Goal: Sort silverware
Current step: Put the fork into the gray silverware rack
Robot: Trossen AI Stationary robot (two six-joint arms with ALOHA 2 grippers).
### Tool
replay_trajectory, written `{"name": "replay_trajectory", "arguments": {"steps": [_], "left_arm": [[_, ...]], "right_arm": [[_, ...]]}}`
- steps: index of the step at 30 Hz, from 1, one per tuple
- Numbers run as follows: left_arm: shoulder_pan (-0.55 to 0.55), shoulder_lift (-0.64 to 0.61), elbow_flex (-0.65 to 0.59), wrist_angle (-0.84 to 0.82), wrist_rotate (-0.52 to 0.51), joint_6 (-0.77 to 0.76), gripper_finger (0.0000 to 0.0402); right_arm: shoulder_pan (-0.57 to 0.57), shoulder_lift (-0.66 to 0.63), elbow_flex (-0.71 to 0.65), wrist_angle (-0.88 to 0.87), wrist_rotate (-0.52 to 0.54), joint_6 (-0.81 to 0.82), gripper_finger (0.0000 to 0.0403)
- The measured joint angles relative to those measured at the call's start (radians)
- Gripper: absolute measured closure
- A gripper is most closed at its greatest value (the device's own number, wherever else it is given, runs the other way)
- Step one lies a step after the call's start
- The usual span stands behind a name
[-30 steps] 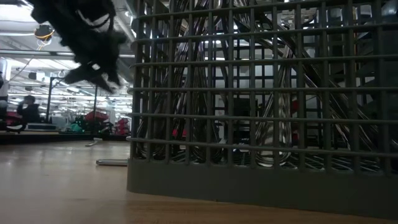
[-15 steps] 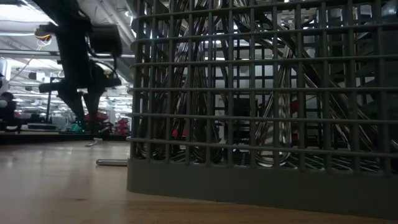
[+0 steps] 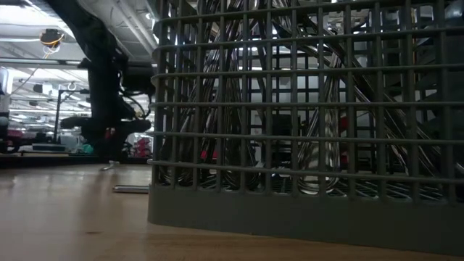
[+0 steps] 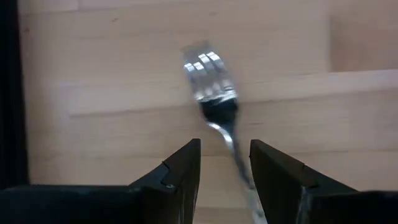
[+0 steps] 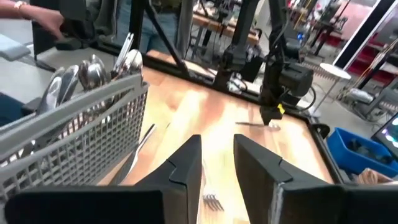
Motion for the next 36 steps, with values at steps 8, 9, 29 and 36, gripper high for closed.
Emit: {"name": "replay_trajectory", "arguments": {"steps": [8,9,29,36], "left_arm": [[0.027,0.034,0.000,0.033,0.000,-0.004,0.0270],[0.032,0.034,0.000,0.042,0.000,-0.004,0.0270],[0.072,0.039,0.000,0.065,0.019,0.037,0.0272],[0.104,0.039,0.000,0.065,0.019,0.087,0.0318]], "right_arm": [[0.000,0.041,0.000,-0.011,0.000,0.000,0.0306],[0.000,0.045,0.000,-0.012,0.000,0.000,0.0306],[0.000,0.084,0.000,-0.012,0.000,-0.001,0.0306],[0.000,0.084,0.000,-0.012,0.000,-0.001,0.0306]]}}
